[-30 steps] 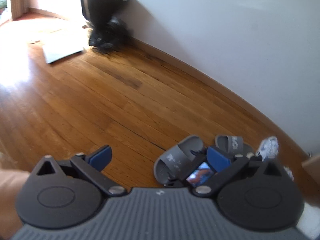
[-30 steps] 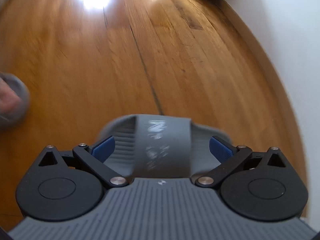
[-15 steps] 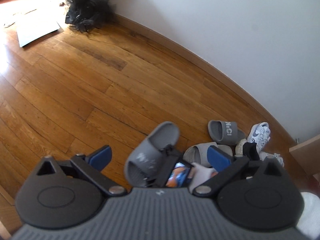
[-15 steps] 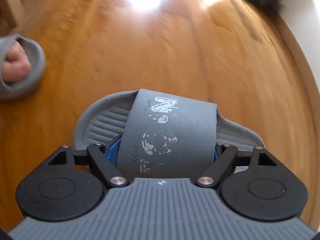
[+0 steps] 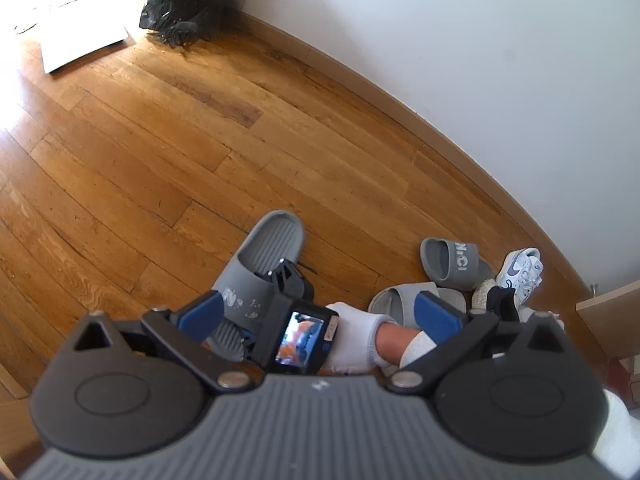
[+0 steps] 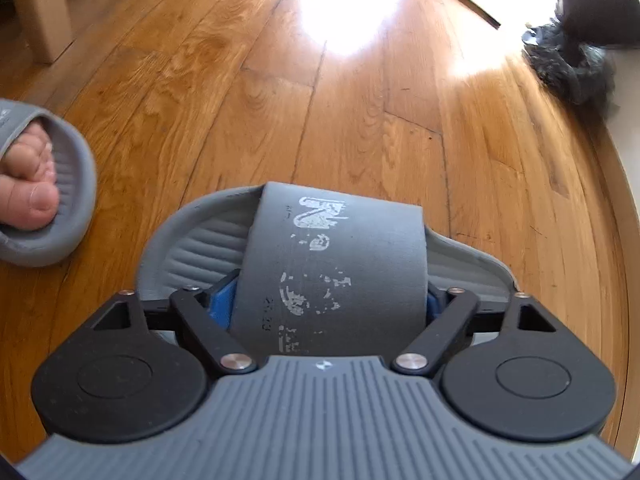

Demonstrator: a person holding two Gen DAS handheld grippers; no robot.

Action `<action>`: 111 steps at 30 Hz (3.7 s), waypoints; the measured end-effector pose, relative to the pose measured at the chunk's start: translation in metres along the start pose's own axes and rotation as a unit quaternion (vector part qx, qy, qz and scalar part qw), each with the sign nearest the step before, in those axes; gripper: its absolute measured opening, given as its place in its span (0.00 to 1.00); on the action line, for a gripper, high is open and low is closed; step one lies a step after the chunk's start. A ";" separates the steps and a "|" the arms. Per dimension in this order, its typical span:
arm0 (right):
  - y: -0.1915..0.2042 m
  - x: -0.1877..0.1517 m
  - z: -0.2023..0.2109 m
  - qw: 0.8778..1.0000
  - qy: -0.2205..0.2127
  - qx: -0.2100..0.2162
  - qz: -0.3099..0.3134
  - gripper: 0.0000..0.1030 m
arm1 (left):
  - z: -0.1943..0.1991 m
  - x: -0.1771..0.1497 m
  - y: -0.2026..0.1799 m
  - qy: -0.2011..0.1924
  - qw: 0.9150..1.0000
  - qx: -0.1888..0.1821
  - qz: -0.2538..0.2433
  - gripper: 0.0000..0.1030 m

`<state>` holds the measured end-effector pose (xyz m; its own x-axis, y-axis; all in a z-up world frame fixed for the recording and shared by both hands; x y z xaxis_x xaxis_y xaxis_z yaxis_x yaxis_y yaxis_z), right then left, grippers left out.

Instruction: Organize scattered shoes

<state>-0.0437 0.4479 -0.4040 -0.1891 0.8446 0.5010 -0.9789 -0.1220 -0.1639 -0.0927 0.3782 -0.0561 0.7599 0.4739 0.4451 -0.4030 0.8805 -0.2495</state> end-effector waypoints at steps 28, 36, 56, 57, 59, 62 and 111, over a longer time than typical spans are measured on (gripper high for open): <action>-0.155 -0.343 0.334 0.753 -0.136 -0.135 -0.630 0.99 | -0.371 0.090 -0.309 0.110 0.972 -0.128 -0.166 1.00; -0.173 -0.378 0.331 0.692 -0.122 -0.135 -0.698 0.99 | -0.486 0.064 -0.368 0.126 0.972 -0.050 -0.193 0.99; -0.179 -0.344 0.314 0.694 -0.158 -0.095 -0.696 0.99 | -0.359 0.090 -0.148 0.000 0.985 0.102 0.140 0.76; -0.175 -0.336 0.311 0.698 -0.159 -0.090 -0.692 0.99 | -0.357 0.075 -0.129 0.007 0.980 0.114 0.162 0.76; -0.173 -0.326 0.306 0.706 -0.158 -0.082 -0.686 0.99 | -0.353 0.044 -0.092 0.022 0.969 0.138 0.203 0.77; -0.170 -0.313 0.297 0.716 -0.155 -0.073 -0.676 0.99 | -0.360 -0.004 -0.059 0.059 0.955 0.113 0.269 0.79; -0.068 -0.064 -0.008 0.995 0.057 0.005 0.084 0.79 | -0.032 0.019 0.007 0.063 0.998 -0.010 0.015 1.00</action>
<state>0.0360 0.4062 -0.4315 -0.3401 0.8658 0.3671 -0.9352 -0.2705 -0.2284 -0.0644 0.3929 -0.0770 0.8058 0.4943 0.3261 -0.4175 0.8647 -0.2792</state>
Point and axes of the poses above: each gripper's, at about its wrist camera, not at the fingertips, and z roughly against the way its jaws point, y to its left, x to its top, the point moved 6 cm from there along -z, roughly the way its jaws point, and after that the axes turned 13 degrees about -z, right-handed, at the moved point
